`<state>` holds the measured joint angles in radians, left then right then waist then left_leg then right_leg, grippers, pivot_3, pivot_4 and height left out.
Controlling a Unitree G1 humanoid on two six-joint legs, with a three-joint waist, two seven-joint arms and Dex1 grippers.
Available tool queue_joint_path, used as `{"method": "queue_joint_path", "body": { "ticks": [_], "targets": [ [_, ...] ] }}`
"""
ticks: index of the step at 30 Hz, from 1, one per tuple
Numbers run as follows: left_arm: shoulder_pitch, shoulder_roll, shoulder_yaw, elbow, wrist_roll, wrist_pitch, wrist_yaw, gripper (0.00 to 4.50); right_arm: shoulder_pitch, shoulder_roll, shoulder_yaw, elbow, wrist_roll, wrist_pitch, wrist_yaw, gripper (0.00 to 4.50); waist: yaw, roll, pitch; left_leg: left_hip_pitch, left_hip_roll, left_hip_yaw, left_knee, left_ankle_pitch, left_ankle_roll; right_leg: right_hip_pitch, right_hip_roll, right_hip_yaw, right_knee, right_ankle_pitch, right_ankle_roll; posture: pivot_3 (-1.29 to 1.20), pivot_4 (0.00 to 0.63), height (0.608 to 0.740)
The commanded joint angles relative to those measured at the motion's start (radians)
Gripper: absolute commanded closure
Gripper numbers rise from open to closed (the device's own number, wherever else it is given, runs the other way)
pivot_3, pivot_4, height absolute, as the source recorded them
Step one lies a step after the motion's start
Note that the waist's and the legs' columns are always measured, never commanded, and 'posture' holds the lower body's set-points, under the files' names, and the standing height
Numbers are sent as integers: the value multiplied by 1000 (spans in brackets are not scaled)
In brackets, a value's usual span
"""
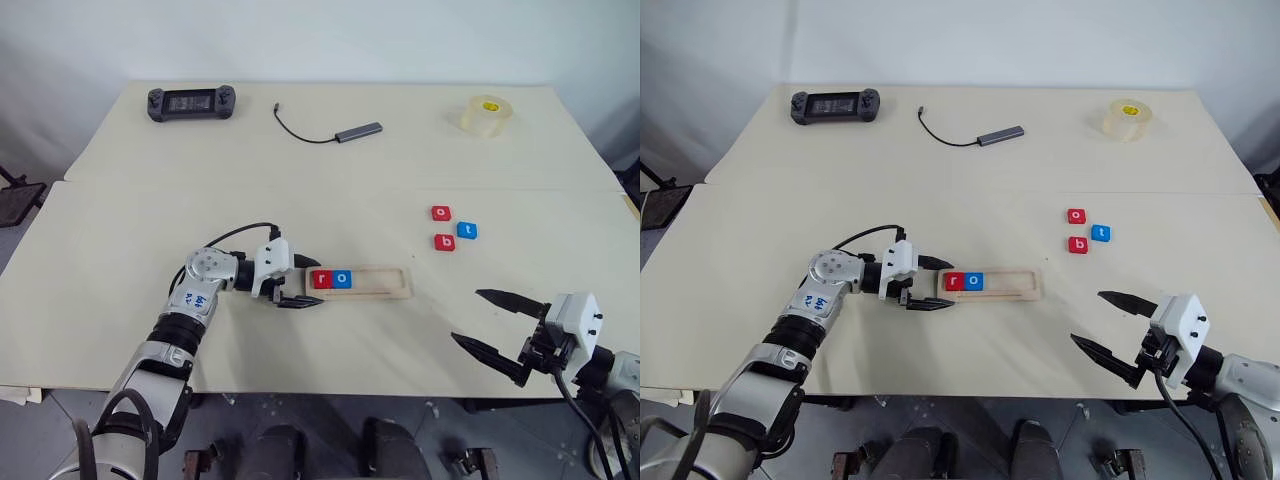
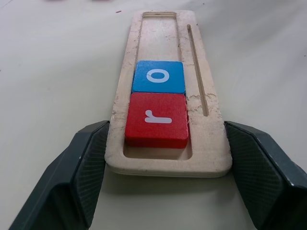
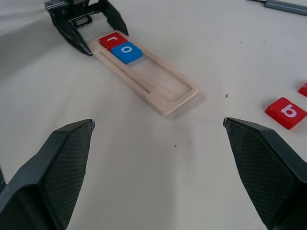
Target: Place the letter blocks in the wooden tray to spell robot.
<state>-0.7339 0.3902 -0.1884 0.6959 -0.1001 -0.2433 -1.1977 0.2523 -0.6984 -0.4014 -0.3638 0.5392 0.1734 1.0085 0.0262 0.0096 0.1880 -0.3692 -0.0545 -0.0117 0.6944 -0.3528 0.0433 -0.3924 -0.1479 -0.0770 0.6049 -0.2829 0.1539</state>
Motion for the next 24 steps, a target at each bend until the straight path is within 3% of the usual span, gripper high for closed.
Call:
{"method": "queue_joint_path", "body": {
  "ticks": [1,10,16,20,24],
  "targets": [
    [1,-3,21,26,-8,-31,-2,45,14,24,-27,-44,7,-19,-43,0,0,0,0,0,0,0,0,0,0,0,0,0,0,0,0,0,150,740],
    [111,85,139,-75,-137,-29,-86,45,131,119,-152,-86,31,-14,-181,0,0,0,0,-1,0,-2,-1,0,0,-1,0,0,0,0,0,0,150,740],
    [264,150,257,-308,-261,28,-73,45,206,218,-230,-36,32,-76,-239,0,-1,1,0,0,0,-3,-2,0,-1,-1,-1,0,-1,0,-1,0,150,740],
    [333,175,270,-426,-305,140,-69,45,144,220,-197,-14,14,-84,-274,0,-2,1,0,1,-1,-3,-2,0,0,0,-1,1,-1,0,0,0,150,740],
    [382,184,286,-522,-340,210,-39,45,-21,134,-137,-19,42,65,-335,0,-11,2,0,1,0,-2,-2,0,-1,-1,-1,3,1,0,-1,0,150,740]
  ]
}}
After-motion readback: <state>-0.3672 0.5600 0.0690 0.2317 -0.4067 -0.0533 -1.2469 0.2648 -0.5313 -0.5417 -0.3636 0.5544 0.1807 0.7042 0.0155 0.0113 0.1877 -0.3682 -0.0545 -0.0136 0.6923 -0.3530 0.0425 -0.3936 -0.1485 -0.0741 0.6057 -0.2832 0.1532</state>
